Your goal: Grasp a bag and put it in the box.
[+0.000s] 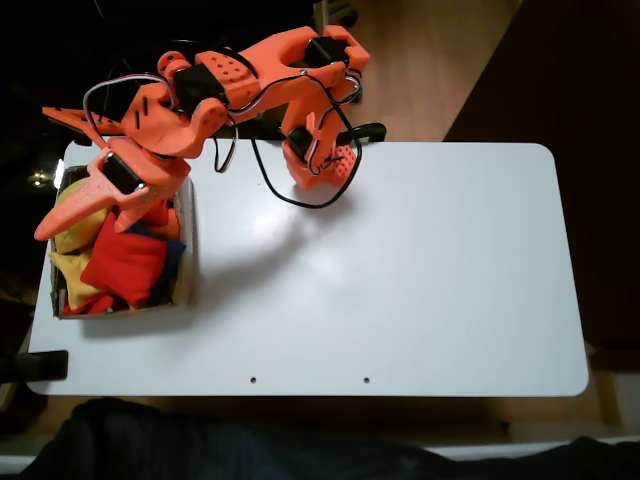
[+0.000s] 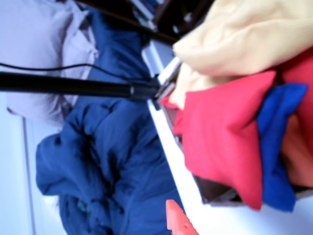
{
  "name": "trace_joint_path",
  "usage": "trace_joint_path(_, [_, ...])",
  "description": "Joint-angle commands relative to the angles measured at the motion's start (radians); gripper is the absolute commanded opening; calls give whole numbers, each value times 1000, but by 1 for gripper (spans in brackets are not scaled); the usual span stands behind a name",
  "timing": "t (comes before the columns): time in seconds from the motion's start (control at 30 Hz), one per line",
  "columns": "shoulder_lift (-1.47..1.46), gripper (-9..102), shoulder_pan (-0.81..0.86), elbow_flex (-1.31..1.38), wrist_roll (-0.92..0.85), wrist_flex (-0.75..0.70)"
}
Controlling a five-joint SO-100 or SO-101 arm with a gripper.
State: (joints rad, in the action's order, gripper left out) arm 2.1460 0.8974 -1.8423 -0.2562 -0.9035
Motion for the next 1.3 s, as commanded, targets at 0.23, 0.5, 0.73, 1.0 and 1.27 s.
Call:
trace_joint_path(0.23, [138,89,-94,-83,104,38])
trace_joint_path(0.5, [261,95,-249,-190,163,32])
trace_joint_path(0.73, [357,95,-397,-293,186,34])
trace_joint_path(1.0, [463,86,-540,-419,255,37])
trace_joint_path(1.27, [597,44,-661,-538,264,38])
